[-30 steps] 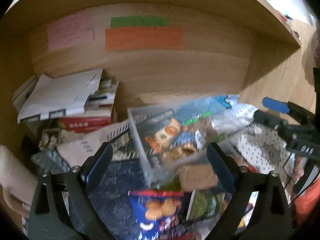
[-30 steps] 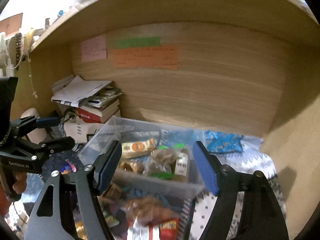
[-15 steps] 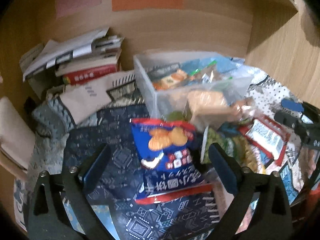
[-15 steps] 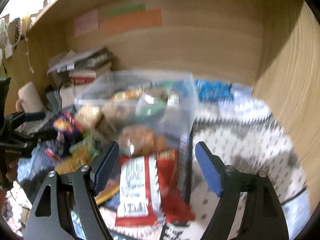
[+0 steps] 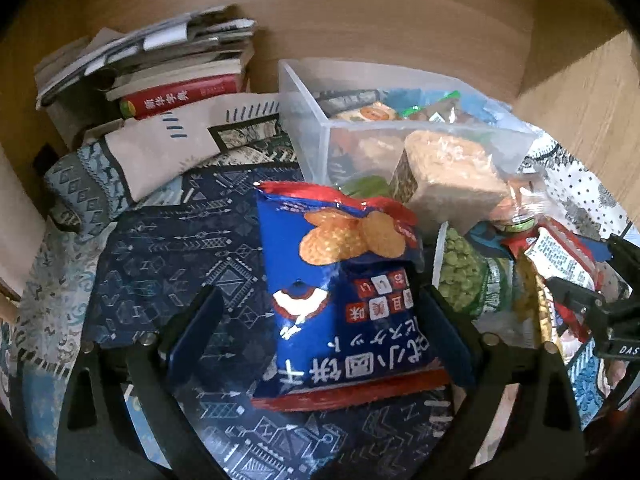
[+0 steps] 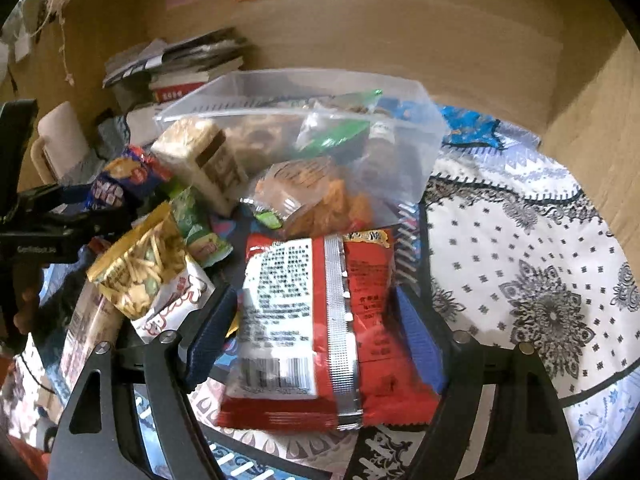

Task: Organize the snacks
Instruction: 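Grasp the blue cracker bag with left tool while right grasps the red chip bag, then carry both bags into the clear box and open both tools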

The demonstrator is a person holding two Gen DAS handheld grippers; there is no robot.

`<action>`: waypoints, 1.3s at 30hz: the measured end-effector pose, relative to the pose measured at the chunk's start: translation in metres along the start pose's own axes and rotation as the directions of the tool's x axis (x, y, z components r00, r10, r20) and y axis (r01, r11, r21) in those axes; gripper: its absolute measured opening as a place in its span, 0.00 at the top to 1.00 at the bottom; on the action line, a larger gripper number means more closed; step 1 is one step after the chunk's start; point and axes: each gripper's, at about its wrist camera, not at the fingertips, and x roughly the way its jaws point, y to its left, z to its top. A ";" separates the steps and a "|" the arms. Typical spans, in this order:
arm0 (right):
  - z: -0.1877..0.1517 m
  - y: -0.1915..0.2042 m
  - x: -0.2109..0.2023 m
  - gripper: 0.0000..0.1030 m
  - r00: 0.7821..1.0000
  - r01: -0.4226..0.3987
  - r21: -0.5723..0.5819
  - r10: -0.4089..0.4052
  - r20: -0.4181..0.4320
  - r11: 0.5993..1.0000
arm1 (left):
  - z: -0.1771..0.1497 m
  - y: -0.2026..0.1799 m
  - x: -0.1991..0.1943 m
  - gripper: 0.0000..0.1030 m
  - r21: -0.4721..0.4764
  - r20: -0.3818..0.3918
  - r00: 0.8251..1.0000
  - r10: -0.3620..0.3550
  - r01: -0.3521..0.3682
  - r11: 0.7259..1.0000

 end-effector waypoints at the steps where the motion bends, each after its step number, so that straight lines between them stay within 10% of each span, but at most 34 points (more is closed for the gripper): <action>1: -0.001 0.000 0.003 0.25 1.000 0.007 -0.001 -0.007 -0.009 1.000 | 0.000 -0.001 0.002 0.11 0.003 -0.004 1.000 -0.005 0.005 1.000; 10: -0.001 -0.006 -0.002 0.37 1.000 0.023 0.028 -0.024 0.019 0.999 | -0.002 -0.002 0.006 0.40 0.002 -0.006 1.000 -0.019 0.019 1.000; 39: 0.059 -0.013 -0.091 0.37 0.954 0.024 0.035 -0.033 0.299 0.999 | 0.060 -0.013 -0.096 0.41 0.023 0.250 0.966 -0.063 0.059 0.998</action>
